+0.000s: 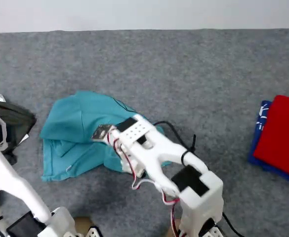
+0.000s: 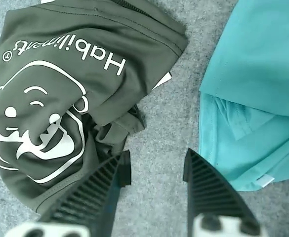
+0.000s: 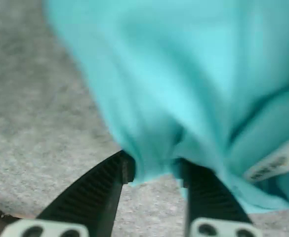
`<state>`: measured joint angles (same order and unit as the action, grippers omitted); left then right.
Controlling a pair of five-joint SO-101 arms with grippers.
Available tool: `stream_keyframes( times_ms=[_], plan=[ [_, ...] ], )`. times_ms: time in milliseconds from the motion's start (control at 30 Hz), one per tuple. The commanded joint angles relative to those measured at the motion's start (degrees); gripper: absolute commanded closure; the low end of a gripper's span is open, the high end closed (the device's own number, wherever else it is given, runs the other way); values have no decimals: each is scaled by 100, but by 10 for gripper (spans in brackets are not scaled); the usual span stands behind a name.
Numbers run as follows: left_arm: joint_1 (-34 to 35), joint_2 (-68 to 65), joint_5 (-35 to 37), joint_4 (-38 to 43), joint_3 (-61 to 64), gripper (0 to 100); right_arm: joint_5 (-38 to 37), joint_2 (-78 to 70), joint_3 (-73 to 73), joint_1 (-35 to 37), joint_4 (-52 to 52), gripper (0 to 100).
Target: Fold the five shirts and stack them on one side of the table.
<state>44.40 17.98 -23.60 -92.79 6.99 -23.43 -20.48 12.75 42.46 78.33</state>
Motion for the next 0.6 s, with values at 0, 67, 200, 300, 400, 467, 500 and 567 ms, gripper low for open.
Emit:
stream_keyframes(
  times_ms=[0, 67, 200, 300, 400, 467, 500, 567],
  plan=[
    [18, 202, -70, 97, -22, 827, 26, -444, -527, -31, 171, 957],
    [9, 185, -70, 97, -22, 827, 26, -470, -624, -31, 251, 969],
    [9, 185, -70, 97, -22, 827, 26, -462, -659, -101, 251, 974],
    [9, 185, -70, 97, -22, 827, 18, -330, -659, -242, 374, 974],
    [0, 211, -70, 97, -22, 827, 0, 163, -659, -497, 558, 990],
    [-18, 211, -70, 88, -22, 827, -44, 637, -659, -725, 681, 987],
    [-26, 193, -79, 88, -22, 827, -149, 866, -659, -848, 760, 987],
    [-141, 167, -237, 44, 13, 827, -334, 1341, -659, -1095, 901, 987]
  ],
)
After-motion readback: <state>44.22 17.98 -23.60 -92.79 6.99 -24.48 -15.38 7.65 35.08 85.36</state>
